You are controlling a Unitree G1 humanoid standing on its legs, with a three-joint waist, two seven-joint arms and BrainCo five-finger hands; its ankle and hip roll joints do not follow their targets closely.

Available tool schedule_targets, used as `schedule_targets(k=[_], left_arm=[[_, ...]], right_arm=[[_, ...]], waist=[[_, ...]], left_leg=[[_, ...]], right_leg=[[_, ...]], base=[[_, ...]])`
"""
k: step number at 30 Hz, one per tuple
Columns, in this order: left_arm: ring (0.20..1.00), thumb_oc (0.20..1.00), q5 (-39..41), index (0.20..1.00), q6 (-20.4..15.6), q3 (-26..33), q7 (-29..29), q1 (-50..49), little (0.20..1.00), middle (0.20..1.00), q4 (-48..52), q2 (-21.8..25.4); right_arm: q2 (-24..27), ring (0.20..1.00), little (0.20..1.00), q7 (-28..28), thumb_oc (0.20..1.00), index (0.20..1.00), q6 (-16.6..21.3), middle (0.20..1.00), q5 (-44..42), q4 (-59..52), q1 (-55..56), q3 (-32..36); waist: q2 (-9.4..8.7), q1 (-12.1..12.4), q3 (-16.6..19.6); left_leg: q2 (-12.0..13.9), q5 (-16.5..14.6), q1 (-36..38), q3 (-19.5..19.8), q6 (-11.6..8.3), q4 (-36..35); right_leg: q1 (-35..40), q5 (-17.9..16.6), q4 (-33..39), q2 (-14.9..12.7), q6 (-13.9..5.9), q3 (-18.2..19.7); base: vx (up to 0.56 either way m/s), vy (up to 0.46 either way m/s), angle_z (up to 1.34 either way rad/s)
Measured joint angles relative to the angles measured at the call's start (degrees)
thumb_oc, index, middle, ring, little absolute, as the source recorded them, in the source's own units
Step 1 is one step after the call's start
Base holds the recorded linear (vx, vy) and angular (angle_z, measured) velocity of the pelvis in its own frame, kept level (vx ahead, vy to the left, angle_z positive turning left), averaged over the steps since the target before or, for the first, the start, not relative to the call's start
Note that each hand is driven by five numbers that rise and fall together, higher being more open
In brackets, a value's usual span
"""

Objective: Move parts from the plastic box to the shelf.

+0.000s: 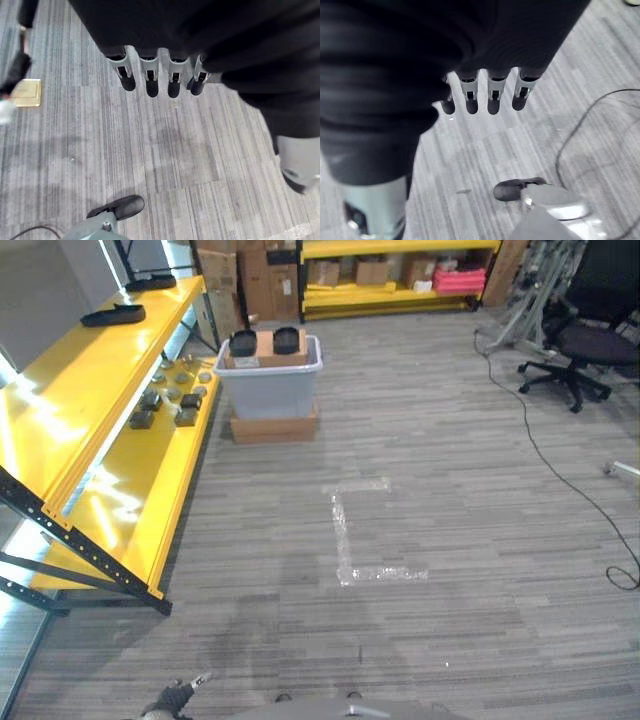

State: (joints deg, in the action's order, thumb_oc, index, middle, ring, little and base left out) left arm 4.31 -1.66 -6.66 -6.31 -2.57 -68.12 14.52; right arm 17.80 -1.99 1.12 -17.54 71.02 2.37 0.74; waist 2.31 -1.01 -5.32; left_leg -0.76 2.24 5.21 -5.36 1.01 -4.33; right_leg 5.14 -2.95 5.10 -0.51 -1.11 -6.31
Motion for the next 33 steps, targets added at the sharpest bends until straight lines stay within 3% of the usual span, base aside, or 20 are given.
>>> schedule_targets(k=[3, 13, 27, 30, 33], left_arm=[[1.0, 1.0, -0.2, 1.0, -0.8, 0.1, -1.0, 0.0, 1.0, 1.0, 0.0, 0.2], [1.0, 1.0, -0.2, 1.0, -0.9, 0.4, -0.8, 0.4, 1.0, 1.0, -0.4, 2.2], [1.0, 1.0, 0.7, 1.0, -1.3, 0.3, 3.0, 1.0, 1.0, 1.0, -0.4, 2.2], [1.0, 1.0, 0.6, 1.0, -1.4, 0.2, 2.8, 2.2, 1.0, 1.0, -0.2, 2.2], [1.0, 1.0, 0.5, 1.0, -1.8, 0.1, 2.7, 3.8, 1.0, 1.0, -1.1, 2.5]], right_arm=[[0.5, 1.0, 1.0, -0.1, 1.0, 1.0, 1.5, 1.0, 0.2, -0.6, -0.5, 0.0], [2.0, 1.0, 1.0, -1.0, 1.0, 1.0, 1.4, 1.0, 1.7, 1.8, -1.0, 0.6], [0.7, 1.0, 1.0, 2.0, 1.0, 1.0, 1.1, 1.0, 1.0, 2.4, -1.0, -0.6], [0.7, 1.0, 1.0, 2.0, 1.0, 1.0, 1.1, 1.0, 1.0, 3.0, -2.4, -1.3], [0.6, 1.0, 1.0, 2.0, 1.0, 1.0, 1.0, 1.0, 1.0, 3.1, -3.3, -1.3]], waist=[[-0.14, 0.2, -0.1], [-1.01, 0.4, -1.0], [-1.8, 0.9, -0.2], [-1.46, 1.0, -0.9], [-1.84, 0.8, -2.7]], left_leg=[[0.0, 0.0, 0.2, 0.1, -0.03, -0.1], [0.0, -0.2, 0.8, 0.5, -0.23, -0.2], [-0.6, -0.5, 1.3, 0.8, 0.2, -0.5], [-0.8, -0.1, -0.3, 0.8, 1.7, -0.6], [-1.1, 0.0, 0.0, 0.7, 1.86, -0.6]], right_leg=[[0.1, 0.3, 0.0, 0.0, -0.24, -0.1], [0.7, 0.8, 0.0, -0.1, -0.58, -0.4], [1.2, 0.7, -0.4, -0.5, -0.83, -0.4], [-3.2, 1.4, -6.7, -0.9, -1.6, -0.3], [-6.3, 2.8, -13.6, -1.7, -3.18, 0.8]], base=[[0.0, 0.009, 0.02], [0.0, 0.01, 0.01], [-0.02, 0.076, 0.0], [-0.07, 0.124, -0.04], [-0.02, 0.09, 0.0]])
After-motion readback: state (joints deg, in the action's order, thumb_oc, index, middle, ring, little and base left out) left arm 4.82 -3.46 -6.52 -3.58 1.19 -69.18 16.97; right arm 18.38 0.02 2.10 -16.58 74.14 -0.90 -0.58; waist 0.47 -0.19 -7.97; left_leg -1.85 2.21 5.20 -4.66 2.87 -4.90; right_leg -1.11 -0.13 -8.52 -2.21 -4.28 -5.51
